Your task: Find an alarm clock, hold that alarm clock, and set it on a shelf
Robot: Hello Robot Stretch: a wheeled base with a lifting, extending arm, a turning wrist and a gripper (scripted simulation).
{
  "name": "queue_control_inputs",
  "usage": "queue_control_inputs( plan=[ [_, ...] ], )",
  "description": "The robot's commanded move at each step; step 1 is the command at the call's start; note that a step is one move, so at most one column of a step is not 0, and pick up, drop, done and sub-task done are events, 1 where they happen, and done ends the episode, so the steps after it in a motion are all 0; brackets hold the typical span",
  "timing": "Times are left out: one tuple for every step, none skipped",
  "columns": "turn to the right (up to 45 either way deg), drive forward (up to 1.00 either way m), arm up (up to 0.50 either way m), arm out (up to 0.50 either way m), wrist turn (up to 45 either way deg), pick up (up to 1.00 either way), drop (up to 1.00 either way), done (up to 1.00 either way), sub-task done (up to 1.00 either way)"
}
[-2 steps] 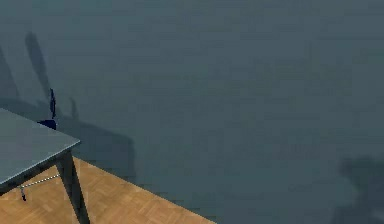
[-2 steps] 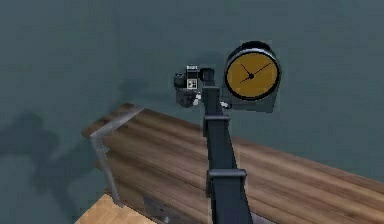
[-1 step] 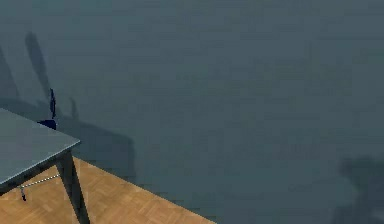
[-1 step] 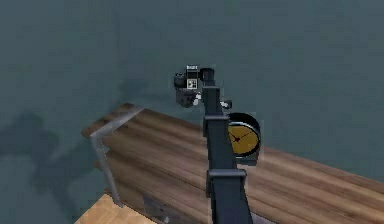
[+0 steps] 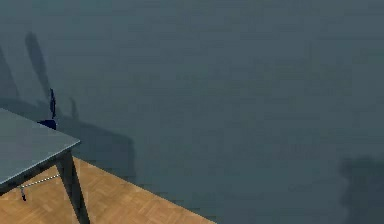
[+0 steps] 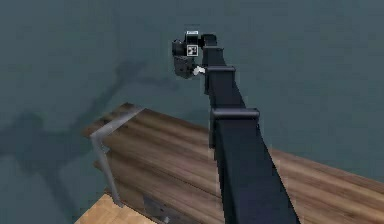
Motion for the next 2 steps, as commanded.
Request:
queue_control_inputs(
  plan=[
    [0.0,0.0,0.0,-0.08,0.0,0.0,0.0,0.0,0.0],
    [0.0,0.0,0.0,0.0,0.0,0.0,0.0,1.0,0.0]
  ],
)
